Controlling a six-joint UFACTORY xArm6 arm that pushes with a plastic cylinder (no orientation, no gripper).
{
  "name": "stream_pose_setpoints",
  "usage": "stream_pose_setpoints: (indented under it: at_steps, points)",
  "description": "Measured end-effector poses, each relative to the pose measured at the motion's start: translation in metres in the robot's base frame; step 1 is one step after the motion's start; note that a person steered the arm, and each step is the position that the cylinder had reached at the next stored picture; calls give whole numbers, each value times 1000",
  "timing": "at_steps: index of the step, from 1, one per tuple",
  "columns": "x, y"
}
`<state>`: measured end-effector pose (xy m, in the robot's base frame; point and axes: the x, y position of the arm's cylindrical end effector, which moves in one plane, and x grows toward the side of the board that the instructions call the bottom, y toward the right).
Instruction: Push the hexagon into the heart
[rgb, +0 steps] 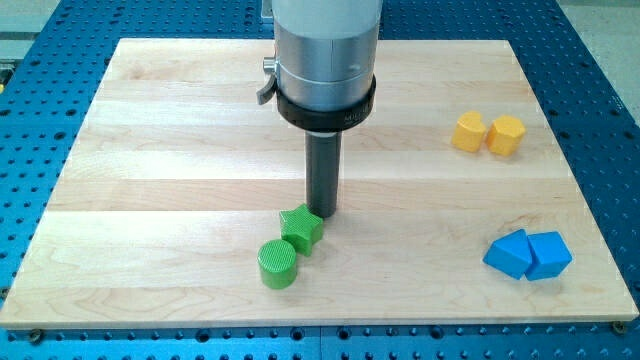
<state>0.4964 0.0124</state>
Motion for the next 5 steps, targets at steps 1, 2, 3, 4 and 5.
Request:
stream_pose_setpoints:
  at_steps: [1,2,3,4,5]
  points:
    - [-7,100]
    - [-38,224]
    - [-73,261]
    - [-102,261]
    - [-103,178]
